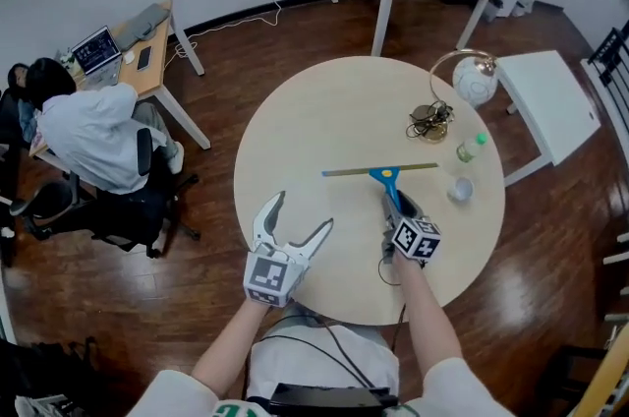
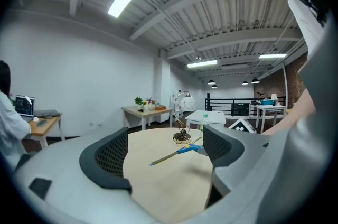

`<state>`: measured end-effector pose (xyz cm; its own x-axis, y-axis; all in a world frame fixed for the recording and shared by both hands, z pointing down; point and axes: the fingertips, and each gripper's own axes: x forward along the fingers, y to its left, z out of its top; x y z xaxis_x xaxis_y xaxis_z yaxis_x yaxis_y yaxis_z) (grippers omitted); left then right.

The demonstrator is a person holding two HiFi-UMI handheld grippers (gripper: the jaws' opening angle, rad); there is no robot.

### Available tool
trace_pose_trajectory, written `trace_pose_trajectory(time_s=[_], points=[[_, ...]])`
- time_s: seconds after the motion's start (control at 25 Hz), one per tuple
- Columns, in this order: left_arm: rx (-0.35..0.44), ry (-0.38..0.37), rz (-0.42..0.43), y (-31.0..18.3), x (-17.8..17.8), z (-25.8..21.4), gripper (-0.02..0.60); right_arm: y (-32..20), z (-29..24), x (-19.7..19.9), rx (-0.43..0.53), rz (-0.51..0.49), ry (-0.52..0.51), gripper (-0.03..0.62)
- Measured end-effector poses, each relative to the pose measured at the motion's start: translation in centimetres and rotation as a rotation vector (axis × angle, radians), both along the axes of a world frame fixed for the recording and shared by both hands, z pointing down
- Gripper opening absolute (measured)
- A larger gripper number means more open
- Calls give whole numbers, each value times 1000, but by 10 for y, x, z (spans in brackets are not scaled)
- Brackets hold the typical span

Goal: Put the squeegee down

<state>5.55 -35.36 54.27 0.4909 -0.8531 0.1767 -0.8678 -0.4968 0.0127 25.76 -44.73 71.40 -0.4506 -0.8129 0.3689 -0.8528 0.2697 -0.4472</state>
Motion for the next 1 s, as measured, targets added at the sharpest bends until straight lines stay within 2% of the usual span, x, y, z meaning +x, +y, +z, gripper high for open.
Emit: trace_pose_trajectory(time_s=[0.08,0.24,0.36,0.44,0.56,0.64,0.68,0.72,0.8,0.88,0.96,1.0], points=[[-21,-3,-41,2,3,4,422,-25,24,2,-53,-3,11,167],[-68,42,-163,1,-4,6,422,-65,75,5,-161,-4,62,167],[-100,11,-235,10,-24,29,422,-71,108,9,-247,-26,130,167],[-122,-9,-244,16,-28,41,422,-71,118,10,-269,-27,147,167],[-147,0,-262,17,-27,47,422,-69,125,5,-276,-38,156,167],[-155,23,-262,18,-22,49,422,-63,133,5,-295,-84,204,176],[-156,30,-251,19,-17,48,422,-59,133,6,-296,-116,231,205],[-153,34,-240,19,-14,47,422,-57,128,6,-278,-146,248,222],[-137,39,-234,16,-10,42,422,-55,98,5,-178,-186,246,241],[-114,47,-235,10,-9,32,422,-53,53,6,-43,-196,214,312],[-87,52,-241,6,-10,23,422,-44,0,10,108,-188,182,418],[-73,43,-242,5,-9,18,422,-37,-29,14,185,-180,173,426]])
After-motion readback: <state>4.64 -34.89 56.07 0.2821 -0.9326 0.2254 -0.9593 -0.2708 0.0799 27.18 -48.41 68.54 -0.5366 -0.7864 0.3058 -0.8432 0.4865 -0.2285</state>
